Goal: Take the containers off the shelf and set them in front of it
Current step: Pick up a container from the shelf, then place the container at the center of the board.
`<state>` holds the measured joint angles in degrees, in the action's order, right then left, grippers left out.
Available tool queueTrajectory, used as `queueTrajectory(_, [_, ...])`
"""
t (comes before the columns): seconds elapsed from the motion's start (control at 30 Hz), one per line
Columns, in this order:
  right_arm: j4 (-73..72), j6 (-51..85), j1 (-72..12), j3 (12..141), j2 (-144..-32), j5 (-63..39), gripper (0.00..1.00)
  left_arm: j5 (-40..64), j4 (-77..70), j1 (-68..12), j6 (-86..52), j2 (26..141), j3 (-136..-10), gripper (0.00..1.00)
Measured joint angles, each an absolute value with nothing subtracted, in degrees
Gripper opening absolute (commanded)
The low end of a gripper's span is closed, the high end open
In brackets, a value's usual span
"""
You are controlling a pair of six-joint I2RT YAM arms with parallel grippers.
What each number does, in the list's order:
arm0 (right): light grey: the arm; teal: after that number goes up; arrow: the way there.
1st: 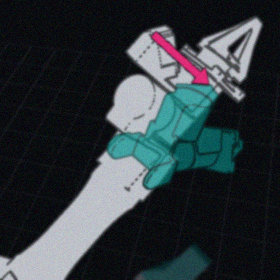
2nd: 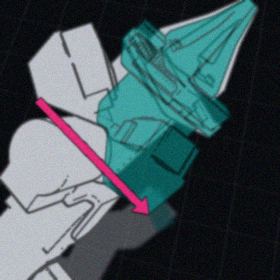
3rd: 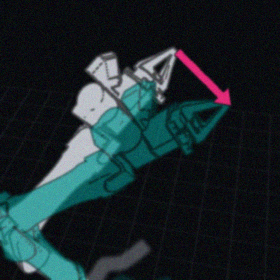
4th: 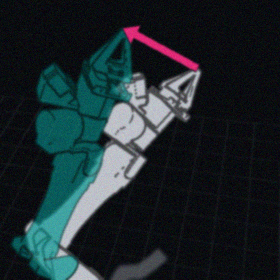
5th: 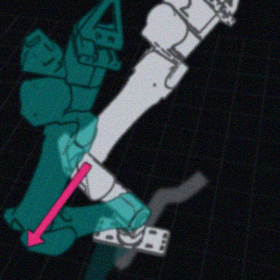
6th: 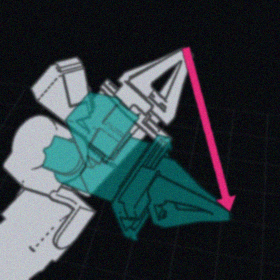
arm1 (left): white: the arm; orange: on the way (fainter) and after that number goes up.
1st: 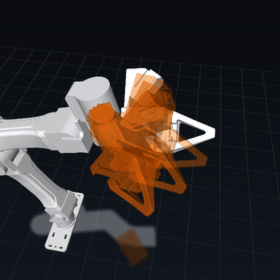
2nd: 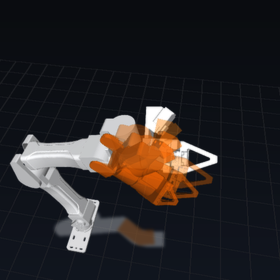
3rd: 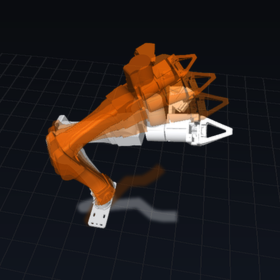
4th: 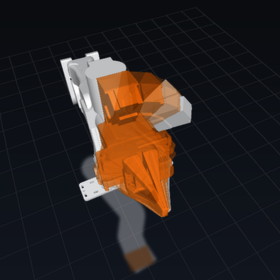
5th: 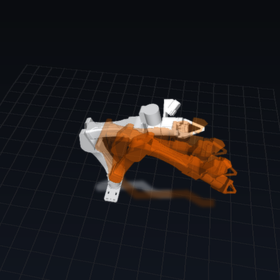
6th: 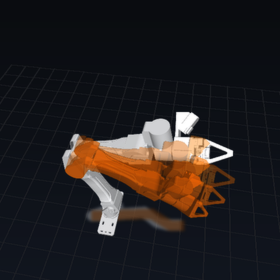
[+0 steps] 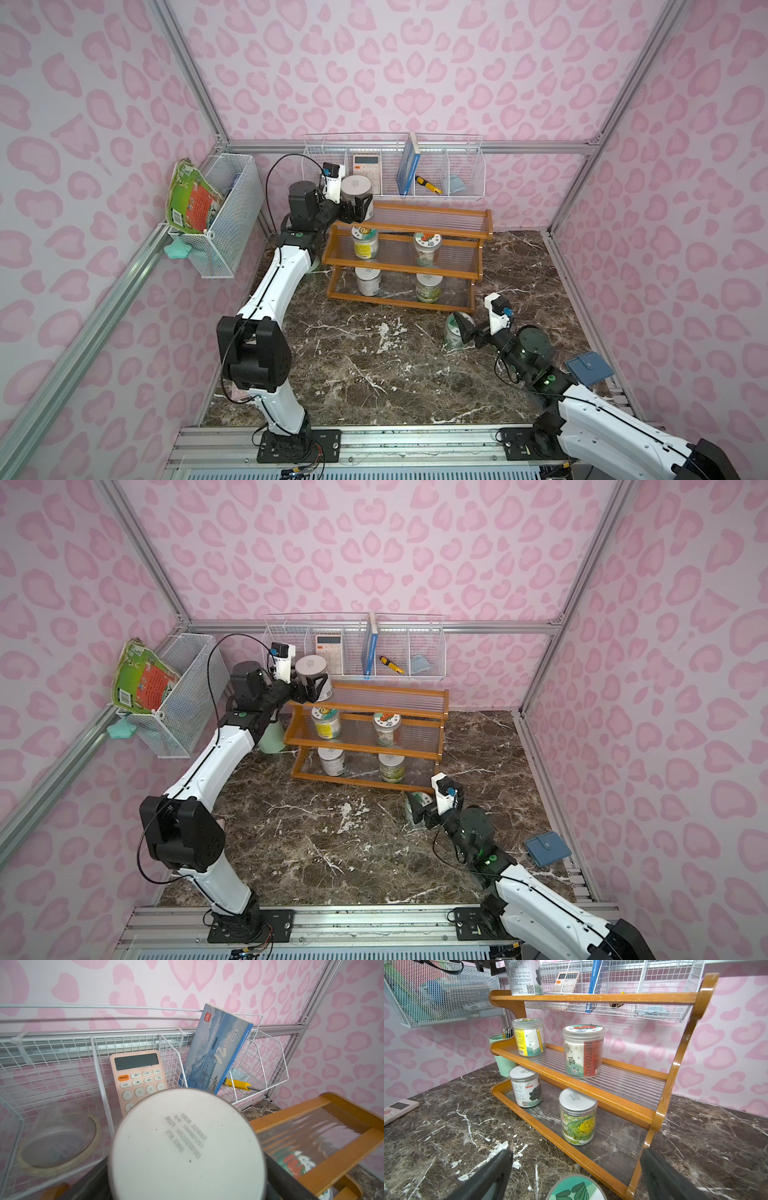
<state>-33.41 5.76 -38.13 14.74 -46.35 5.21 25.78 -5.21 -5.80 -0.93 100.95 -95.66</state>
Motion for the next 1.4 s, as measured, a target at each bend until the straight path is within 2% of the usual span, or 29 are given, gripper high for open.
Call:
queueTrajectory(0.13, [-33.4, 5.8, -38.1, 14.7, -46.2, 5.3, 0.99, 25.6, -5.2, -6.0, -0.9, 101.6, -96.6, 0.82])
queueTrajectory(0.5, [-33.1, 5.6, -37.7, 14.7, -44.0, 5.6, 0.99, 25.6, -3.5, -6.3, -0.9, 100.4, -96.6, 0.73])
queueTrajectory(0.77, [-31.8, 5.5, -37.4, 14.7, -42.1, 5.6, 0.99, 25.8, -3.6, -6.8, -1.1, 95.9, -94.1, 0.71])
queueTrajectory(1.0, [-30.7, 5.6, -35.7, 14.7, -39.6, 5.5, 0.99, 24.8, -4.4, -10.8, -0.8, 86.2, -83.9, 0.71])
queueTrajectory(1.4, [-28.3, 6.5, -34.1, 14.7, -37.2, 4.3, 0.99, 18.7, -3.1, -23.5, 0.6, 68.5, -63.4, 0.71])
